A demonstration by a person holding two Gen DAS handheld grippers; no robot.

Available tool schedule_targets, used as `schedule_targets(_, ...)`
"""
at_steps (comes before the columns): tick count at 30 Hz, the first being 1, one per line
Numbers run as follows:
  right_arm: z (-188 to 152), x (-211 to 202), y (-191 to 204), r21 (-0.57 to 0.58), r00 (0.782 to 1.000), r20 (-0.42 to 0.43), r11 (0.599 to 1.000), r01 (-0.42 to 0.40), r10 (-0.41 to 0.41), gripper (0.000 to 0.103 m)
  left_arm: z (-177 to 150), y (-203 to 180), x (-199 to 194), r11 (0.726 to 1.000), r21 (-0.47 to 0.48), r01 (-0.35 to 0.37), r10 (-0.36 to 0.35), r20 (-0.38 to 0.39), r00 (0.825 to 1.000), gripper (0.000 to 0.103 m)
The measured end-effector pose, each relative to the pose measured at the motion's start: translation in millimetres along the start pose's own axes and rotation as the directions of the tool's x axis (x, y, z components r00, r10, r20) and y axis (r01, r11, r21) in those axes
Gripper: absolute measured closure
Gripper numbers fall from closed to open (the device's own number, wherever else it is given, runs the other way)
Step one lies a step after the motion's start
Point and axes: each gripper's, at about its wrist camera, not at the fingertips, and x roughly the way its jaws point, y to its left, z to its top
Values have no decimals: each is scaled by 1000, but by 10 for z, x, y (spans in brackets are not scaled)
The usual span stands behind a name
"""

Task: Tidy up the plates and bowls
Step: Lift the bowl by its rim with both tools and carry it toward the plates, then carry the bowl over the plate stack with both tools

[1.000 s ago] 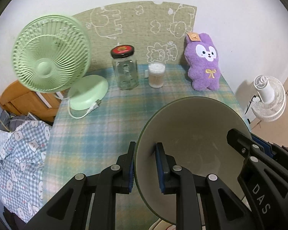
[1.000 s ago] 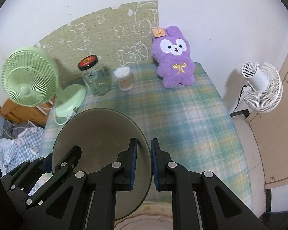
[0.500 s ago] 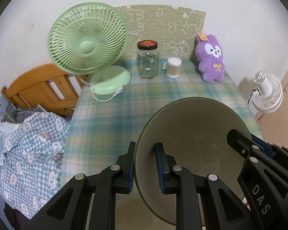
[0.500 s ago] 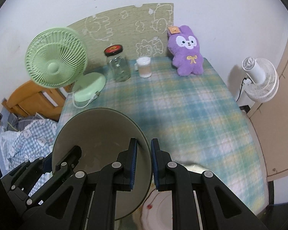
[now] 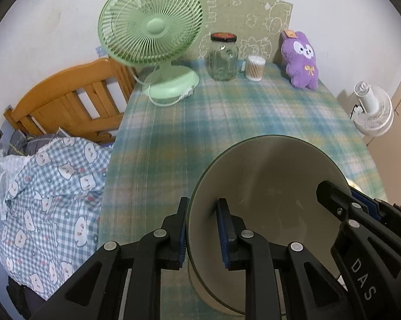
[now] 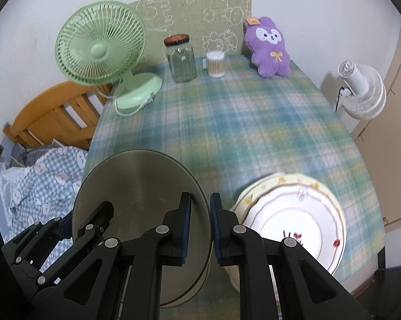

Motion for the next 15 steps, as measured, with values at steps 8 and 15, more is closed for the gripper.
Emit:
schedule_targets(8,-289,152,74,4,998,-56,1000,22,-22,85,-262,65,135,1000,11,7,-7,-53,999,85)
schedule_targets(15,-408,283,103,-12,995,-89,999,40,-41,85,-371,85,262,1000,16,12,-11,-89,996,85)
